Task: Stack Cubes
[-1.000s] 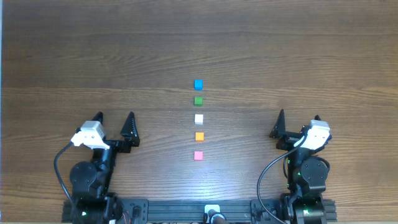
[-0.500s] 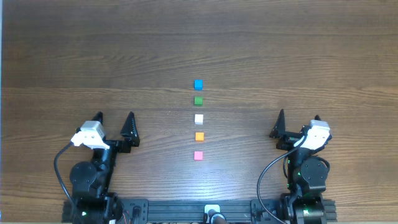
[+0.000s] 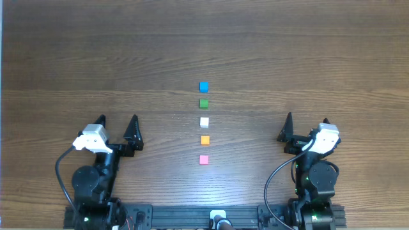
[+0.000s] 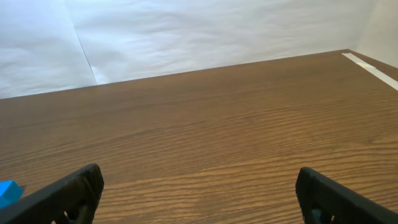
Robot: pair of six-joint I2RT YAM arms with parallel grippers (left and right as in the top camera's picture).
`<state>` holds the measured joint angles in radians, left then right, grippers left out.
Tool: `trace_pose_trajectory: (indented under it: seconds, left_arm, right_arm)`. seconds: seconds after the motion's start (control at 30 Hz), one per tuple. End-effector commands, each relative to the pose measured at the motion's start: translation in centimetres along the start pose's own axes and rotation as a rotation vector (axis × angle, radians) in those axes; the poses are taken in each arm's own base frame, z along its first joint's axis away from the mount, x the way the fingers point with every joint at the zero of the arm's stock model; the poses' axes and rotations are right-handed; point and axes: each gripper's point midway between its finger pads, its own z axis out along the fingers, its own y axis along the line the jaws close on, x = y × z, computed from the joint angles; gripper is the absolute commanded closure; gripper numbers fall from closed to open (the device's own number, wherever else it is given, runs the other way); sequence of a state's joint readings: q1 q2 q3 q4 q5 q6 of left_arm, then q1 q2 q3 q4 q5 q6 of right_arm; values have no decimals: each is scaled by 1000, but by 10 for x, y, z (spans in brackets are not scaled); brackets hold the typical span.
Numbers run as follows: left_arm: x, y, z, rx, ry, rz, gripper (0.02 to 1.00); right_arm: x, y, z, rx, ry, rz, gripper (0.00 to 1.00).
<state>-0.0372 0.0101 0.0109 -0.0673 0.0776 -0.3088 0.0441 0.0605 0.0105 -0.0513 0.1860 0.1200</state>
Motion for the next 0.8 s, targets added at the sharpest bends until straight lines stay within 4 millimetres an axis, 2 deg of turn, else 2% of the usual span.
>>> trace_pose_trajectory:
  seconds: [0.03,0.2,0.3,0.4,0.5,0.57,0.7,0.8]
  left_arm:
    - [0,3,0,-16,-7,14,18]
    - [1,2,0,-7,-3,13,18]
    - [-1,-11,-1,63,0,8,18]
    - [-12,-27,-3,125,13,-41,20]
    - [-33,-51,-2,199,72,-95,20]
    - [-52,-76,0,271,139,-99,25]
    - [-98,-119,-1,358,288,-114,20]
    - [-129,-141,-5,361,418,-133,20]
  right_arm:
    - [0,-4,0,21,-6,-4,9]
    - [0,-4,0,21,-6,-4,7]
    - [0,-4,0,21,-6,-4,7]
    - [0,-4,0,21,-6,-4,7]
    - [0,-4,0,21,-6,-4,7]
    - [0,-4,0,21,-6,-4,7]
    - [0,-4,0,21,-6,-4,7]
    - [0,-4,0,21,-6,-4,9]
